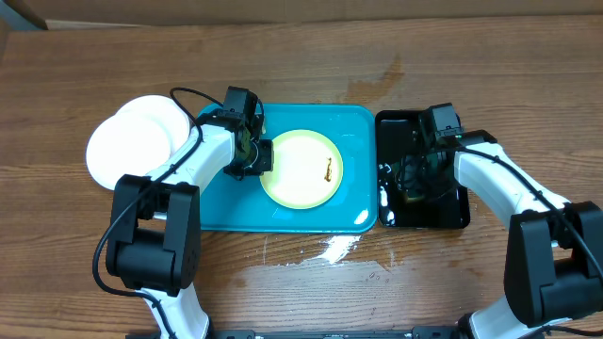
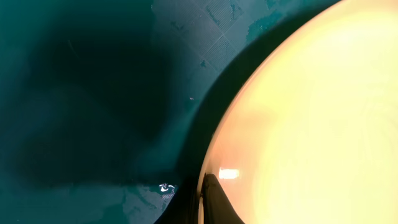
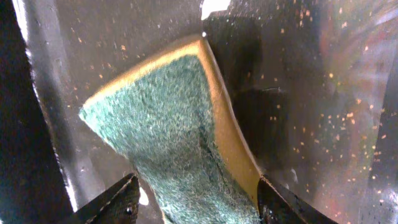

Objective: Clean dirty plates on tray and stack at the side

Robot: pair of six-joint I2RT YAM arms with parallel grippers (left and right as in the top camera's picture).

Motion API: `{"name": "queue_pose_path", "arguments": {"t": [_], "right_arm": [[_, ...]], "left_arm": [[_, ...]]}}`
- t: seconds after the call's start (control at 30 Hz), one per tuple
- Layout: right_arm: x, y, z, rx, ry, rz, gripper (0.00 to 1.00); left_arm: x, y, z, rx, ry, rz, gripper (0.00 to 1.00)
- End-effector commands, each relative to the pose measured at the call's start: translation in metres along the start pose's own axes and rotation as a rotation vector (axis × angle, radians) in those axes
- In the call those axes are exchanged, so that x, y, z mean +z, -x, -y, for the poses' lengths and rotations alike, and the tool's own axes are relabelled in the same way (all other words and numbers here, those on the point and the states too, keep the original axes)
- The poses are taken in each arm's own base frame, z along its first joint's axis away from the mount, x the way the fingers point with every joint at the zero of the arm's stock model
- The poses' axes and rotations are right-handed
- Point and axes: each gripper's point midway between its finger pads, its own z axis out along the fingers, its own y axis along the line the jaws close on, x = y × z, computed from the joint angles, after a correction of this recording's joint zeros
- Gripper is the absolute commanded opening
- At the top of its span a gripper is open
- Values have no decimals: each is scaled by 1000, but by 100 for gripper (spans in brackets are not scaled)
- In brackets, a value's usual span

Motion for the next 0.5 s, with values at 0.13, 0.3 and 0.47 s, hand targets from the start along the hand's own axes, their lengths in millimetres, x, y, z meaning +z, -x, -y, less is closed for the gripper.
{"name": "queue_pose_path", "arguments": {"t": [0.13, 0.3, 0.47], "right_arm": [[-3, -34, -20, 89, 116, -146, 61], [-1, -23, -10, 84, 60, -96, 64], [0, -7, 3, 92, -20, -16, 64]], "left_arm": [[11, -13, -7, -11, 25, -38, 6], [11, -13, -7, -11, 25, -36, 6], [11, -12, -6, -10, 25, -34, 6]]}}
